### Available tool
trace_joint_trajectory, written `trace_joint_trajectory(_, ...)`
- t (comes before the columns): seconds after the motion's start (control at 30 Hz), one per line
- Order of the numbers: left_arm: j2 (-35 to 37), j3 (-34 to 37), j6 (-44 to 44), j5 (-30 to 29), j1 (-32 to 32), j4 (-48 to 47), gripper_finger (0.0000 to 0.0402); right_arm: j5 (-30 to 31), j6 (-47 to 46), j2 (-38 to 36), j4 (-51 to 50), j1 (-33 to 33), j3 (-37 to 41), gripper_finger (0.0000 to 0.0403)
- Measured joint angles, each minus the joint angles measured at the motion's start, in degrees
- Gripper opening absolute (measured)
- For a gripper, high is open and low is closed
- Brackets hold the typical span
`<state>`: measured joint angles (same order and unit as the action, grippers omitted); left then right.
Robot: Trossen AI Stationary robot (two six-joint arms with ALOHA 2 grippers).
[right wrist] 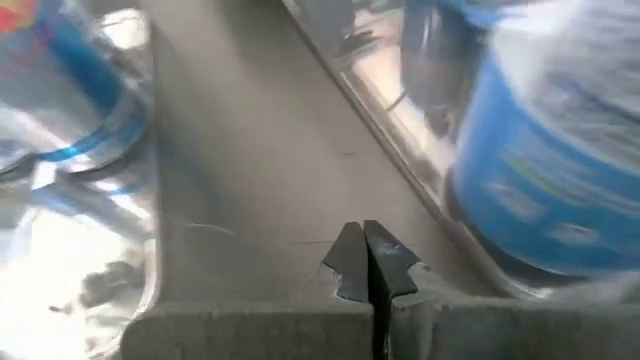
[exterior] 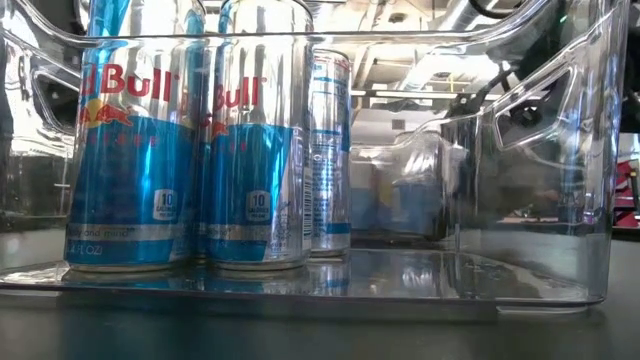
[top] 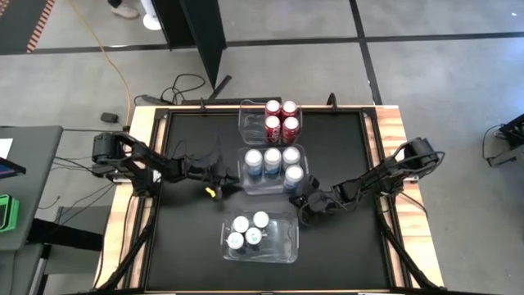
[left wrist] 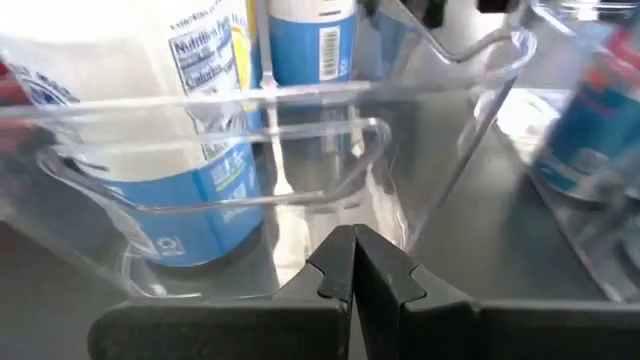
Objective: Sort soda cans
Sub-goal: Adjust the transparent bins
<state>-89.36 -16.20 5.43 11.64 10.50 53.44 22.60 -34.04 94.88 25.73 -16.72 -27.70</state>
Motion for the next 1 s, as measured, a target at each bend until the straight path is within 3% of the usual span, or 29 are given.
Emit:
trace_joint_trajectory(0.2,0.2,-3.3,0.5,-5.3,1.5,-5.4,0.0000,1.1,-0.2,0.1,-0.2,1.8,0.0,0.0000)
trace_joint_trajectory(0.5,0.1,-3.0,-3.0,-4.9,1.3,-16.9,0.0000,-0.3,-1.1,0.0,-3.2,-0.3,-0.1,0.0000)
trace_joint_trajectory(0.67,0.1,-1.8,-3.1,-1.9,-0.8,-13.9,0.0000,-0.1,-3.3,-0.2,-6.5,-1.4,-0.2,0.0000)
trace_joint_trajectory(1.0,0.1,-1.4,-3.8,-1.7,-2.7,-12.4,0.0000,2.2,0.2,-0.1,-6.4,0.6,-0.1,0.0000)
